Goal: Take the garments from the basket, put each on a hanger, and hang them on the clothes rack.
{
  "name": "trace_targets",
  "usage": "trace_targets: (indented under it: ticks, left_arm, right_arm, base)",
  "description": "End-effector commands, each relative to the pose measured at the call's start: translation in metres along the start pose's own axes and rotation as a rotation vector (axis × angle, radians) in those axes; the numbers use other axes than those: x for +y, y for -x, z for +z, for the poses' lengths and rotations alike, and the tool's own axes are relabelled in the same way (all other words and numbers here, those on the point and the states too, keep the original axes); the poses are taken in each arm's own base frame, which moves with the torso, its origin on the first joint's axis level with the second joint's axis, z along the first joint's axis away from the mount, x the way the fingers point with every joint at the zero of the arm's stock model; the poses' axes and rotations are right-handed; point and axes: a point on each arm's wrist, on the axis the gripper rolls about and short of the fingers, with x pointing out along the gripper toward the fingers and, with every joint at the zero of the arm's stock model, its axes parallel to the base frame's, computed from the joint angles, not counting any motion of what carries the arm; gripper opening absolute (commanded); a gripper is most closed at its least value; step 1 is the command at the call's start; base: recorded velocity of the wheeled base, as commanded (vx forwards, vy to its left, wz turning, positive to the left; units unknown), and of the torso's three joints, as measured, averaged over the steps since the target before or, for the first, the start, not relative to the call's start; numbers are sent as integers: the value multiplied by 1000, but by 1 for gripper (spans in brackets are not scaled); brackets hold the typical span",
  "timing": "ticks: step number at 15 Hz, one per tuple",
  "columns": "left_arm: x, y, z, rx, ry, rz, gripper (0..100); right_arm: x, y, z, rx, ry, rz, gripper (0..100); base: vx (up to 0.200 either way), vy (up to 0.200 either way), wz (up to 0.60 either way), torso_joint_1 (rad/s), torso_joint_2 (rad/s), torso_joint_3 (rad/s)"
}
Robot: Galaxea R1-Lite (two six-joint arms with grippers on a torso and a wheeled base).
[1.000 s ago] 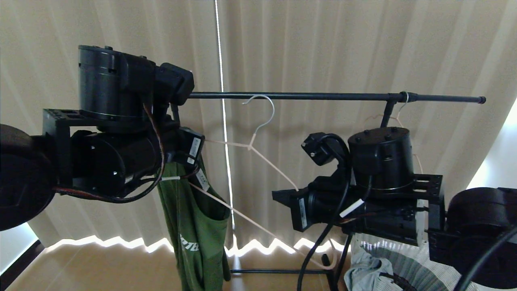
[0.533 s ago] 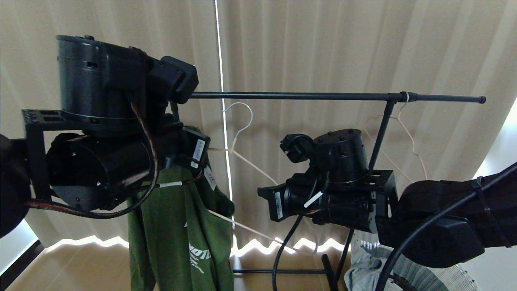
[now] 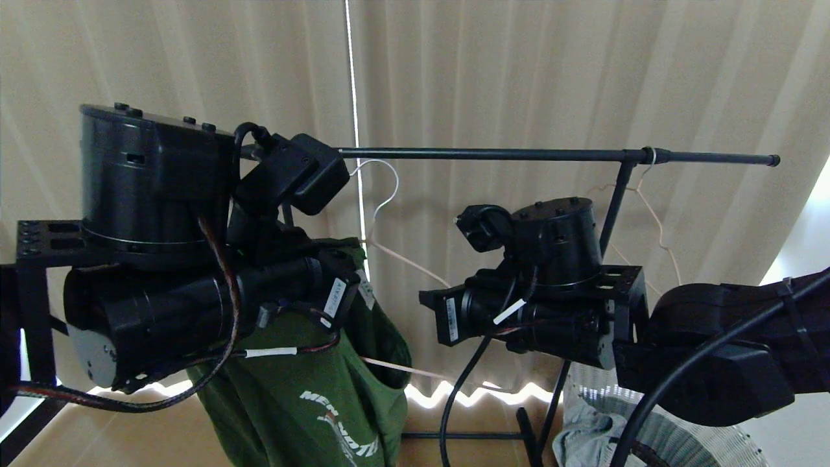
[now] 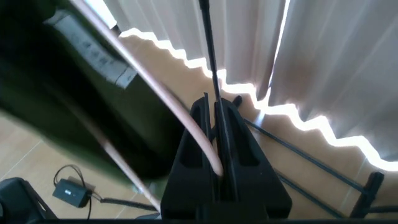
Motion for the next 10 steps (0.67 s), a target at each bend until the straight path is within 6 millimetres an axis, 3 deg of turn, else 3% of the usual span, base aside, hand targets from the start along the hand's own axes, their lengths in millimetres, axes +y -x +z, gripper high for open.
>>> trace_targets:
  ticks: [1,6,7,10]
  left_arm:
    - [0,2,-6,17,-6,-5,0]
    - [-1,2,-14,10,-22,1,0]
    - [-1,3,-14,12,-27,1,100]
    - [2,14,-10,-24,-40,1,100]
  right_arm:
    - [3,12,10,-40,-2,14,0]
    - [4,23,17,-87,-2,-25,0]
    - [4,23,17,-85,-2,-26,0]
    - [-2,26,20,-106,-8,-63,0]
  base:
    - [0,0,0,0,0,0]
    - [0,0,0,0,0,0]
    - [0,0,0,0,0,0]
    - [0,0,0,0,0,0]
